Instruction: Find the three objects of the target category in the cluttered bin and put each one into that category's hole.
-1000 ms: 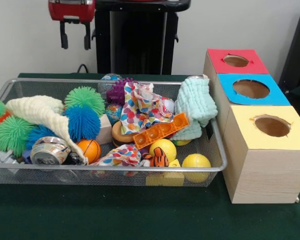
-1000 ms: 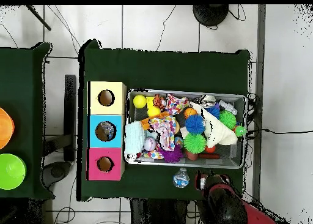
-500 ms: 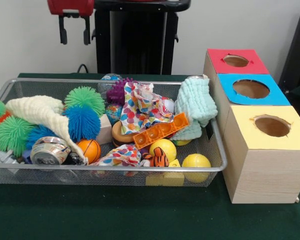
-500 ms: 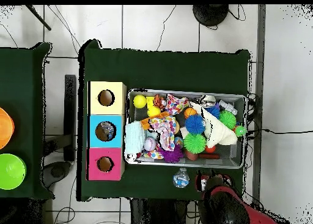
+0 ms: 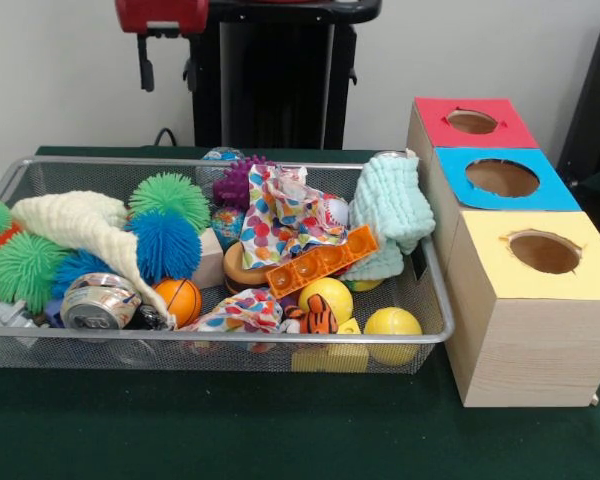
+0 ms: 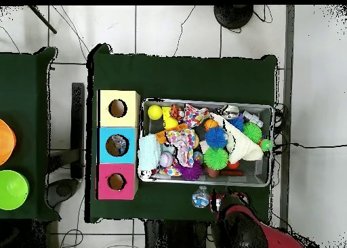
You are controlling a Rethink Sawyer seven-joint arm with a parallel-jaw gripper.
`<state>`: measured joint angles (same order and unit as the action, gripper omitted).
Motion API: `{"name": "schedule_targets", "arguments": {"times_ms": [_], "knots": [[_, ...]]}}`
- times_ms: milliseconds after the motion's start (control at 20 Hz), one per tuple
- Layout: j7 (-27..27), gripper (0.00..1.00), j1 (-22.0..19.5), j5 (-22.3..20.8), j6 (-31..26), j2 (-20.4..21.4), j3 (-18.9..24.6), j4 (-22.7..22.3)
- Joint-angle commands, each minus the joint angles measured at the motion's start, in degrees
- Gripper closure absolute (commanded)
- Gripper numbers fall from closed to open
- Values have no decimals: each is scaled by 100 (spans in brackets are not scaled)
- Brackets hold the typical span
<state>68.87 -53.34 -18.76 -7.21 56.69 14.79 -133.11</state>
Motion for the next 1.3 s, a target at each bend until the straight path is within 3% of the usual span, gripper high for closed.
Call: {"name": "schedule_targets", "arguments": {"times_ms": [50,700,1100,1300], "knots": [[743,0,404,-401,177,-567,-14,188],[853,0,548,-793,846,-1558,-403,595],[843,0,531,-868,874,-1750,-420,733],[896,0,663,-956,1106,-2030,-705,863]]}}
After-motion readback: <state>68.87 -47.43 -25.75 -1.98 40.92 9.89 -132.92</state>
